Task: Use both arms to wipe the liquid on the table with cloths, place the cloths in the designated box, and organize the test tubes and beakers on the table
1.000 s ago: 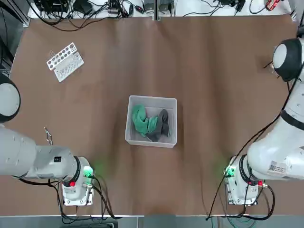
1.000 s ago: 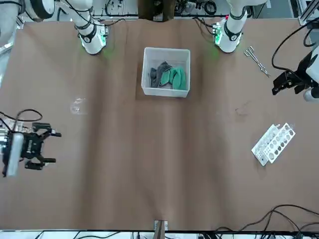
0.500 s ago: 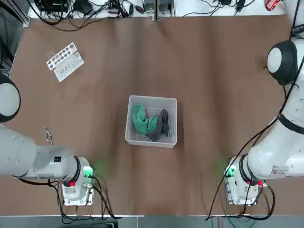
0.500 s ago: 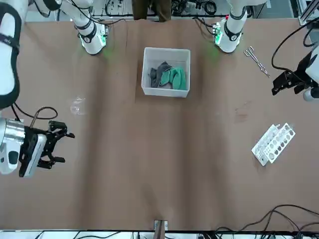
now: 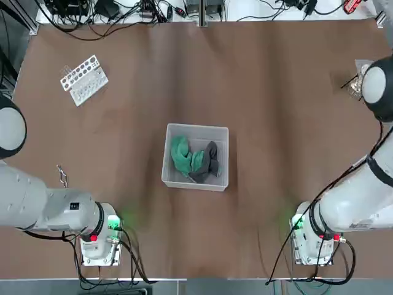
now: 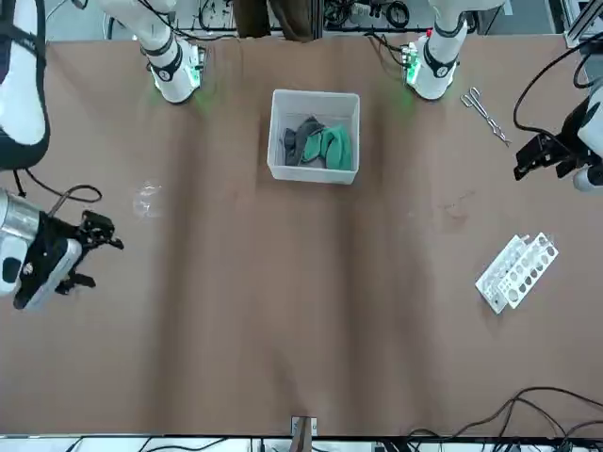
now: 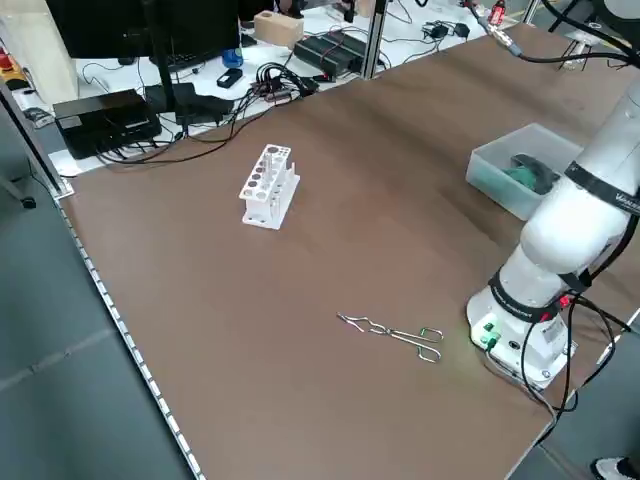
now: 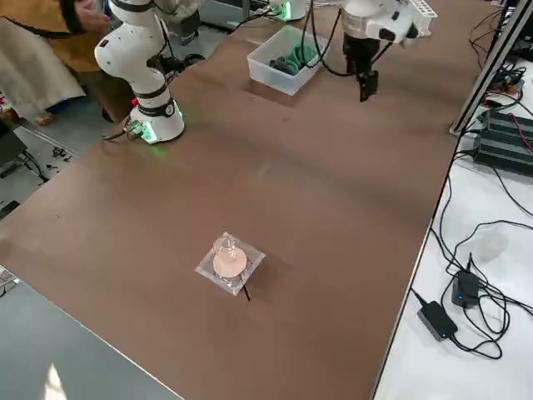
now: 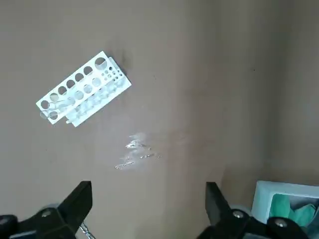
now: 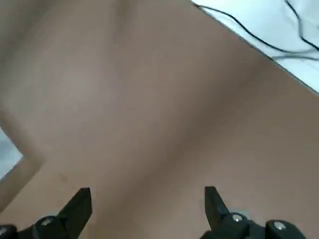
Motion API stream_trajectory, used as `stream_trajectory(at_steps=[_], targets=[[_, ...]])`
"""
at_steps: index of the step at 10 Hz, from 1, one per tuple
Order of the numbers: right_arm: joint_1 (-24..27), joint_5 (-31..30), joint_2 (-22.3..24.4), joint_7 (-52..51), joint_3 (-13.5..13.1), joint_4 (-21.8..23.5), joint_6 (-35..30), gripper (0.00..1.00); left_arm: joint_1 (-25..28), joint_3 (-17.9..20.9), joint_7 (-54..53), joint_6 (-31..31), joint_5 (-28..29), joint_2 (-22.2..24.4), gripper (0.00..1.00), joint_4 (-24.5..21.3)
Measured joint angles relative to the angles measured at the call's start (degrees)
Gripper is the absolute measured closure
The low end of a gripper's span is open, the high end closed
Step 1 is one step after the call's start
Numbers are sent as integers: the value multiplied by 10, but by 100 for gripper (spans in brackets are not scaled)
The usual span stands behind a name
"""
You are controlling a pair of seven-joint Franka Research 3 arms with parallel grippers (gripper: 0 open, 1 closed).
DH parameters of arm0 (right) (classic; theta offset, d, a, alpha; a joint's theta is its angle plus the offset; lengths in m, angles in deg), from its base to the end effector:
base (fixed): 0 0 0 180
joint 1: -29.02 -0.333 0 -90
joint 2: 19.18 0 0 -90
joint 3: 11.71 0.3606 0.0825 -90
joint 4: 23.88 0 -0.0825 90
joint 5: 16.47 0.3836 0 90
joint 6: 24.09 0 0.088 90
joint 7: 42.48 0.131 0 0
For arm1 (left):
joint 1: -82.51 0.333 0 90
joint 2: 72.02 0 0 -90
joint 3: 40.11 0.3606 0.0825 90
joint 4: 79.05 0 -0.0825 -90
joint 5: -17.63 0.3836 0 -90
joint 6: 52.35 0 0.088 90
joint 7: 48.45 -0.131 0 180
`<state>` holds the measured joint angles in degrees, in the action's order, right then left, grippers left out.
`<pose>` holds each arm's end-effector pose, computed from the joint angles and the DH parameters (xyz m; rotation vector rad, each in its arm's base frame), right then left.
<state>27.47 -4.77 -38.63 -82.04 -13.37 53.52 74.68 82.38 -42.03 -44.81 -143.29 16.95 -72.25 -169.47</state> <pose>0.6812 0.0255 0.5560 -2.8069 -0.9654 -0.1443 0.5567 -0.0214 0.6409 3.1290 0.0437 0.0070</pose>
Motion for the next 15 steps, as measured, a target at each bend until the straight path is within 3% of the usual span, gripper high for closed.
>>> stream_trajectory(at_steps=[3,6,9,15], targets=[[0,-47,55,160,0,46,-10,0,-1,0,0,0,0,0,0,1],[-1,-102,109,333,10,48,-100,0,-1,0,0,0,0,0,0,3],[-2,-121,144,384,14,26,-171,0,-1,-1,0,0,0,0,0,4],[-11,-123,139,448,13,17,-173,0,-2,-1,0,0,0,0,0,7]])
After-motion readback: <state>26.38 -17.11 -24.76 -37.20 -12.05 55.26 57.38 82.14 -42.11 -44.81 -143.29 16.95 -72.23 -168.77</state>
